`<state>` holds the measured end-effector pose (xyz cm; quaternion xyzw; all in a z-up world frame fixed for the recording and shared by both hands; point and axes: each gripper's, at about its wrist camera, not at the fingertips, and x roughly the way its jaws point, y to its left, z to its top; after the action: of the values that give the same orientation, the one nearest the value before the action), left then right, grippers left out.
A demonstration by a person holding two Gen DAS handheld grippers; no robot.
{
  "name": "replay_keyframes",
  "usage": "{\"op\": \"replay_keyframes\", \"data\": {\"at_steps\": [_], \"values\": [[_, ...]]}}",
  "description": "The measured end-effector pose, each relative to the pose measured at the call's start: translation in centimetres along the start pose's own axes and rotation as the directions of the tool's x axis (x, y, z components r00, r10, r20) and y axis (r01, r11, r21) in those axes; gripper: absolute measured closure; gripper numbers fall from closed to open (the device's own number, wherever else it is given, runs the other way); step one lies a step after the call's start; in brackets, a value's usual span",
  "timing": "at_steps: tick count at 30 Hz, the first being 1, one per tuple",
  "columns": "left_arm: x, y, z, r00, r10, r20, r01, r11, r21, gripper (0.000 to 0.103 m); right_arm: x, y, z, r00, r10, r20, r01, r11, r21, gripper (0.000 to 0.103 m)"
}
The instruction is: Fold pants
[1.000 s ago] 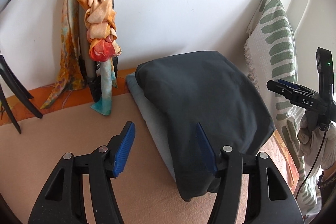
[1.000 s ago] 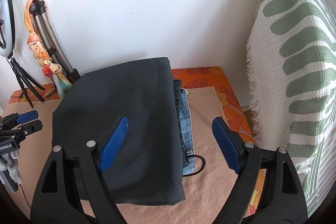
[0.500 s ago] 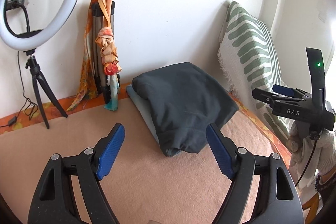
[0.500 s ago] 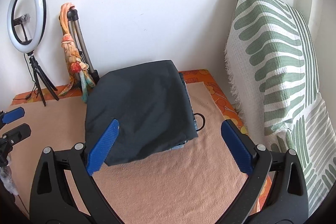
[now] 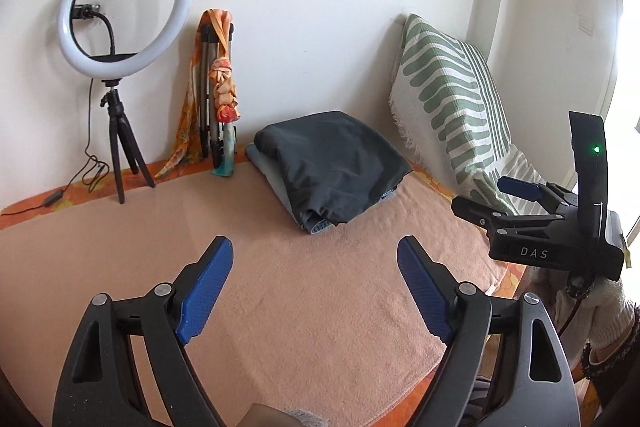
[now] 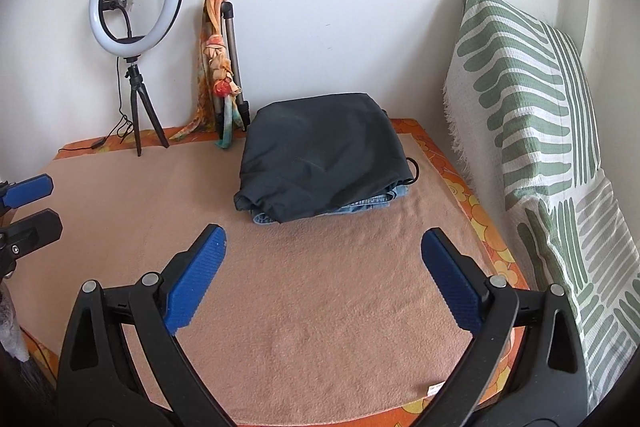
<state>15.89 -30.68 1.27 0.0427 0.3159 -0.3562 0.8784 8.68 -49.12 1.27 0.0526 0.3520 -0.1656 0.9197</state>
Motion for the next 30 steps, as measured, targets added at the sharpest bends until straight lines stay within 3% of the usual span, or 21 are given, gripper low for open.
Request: {"op": "replay_keyframes", "data": {"at_steps": [4, 12, 19, 30], "values": [[-1.5, -0.2, -1.1, 0.998, 0.058, 0.011, -0.058, 0.998, -0.005, 0.016, -1.8, 0.9, -1.5, 1.000, 0.011, 0.011, -0.011, 1.000, 0.014, 0.003], [-3.1, -0.6, -3.1, 0.996, 0.089, 0.010, -0.089, 0.996, 0.003, 0.005, -4.0, 2.3, -3.4, 0.999, -0.018, 0.033, 0.017, 0.999, 0.037, 0.000], [-3.7, -0.6, -4.0, 0.995, 0.099, -0.015, -0.100, 0.995, -0.016, 0.004, -4.6, 2.5, -4.6, 1.000, -0.019, 0.017, 0.018, 0.998, 0.053, 0.000], [-5.0, -0.6, -4.3, 0.995, 0.097, 0.015, -0.097, 0.995, -0.031, 0.004, -5.1, 1.2, -4.7, 1.000, -0.016, 0.015, 0.014, 0.995, 0.099, 0.000]]}}
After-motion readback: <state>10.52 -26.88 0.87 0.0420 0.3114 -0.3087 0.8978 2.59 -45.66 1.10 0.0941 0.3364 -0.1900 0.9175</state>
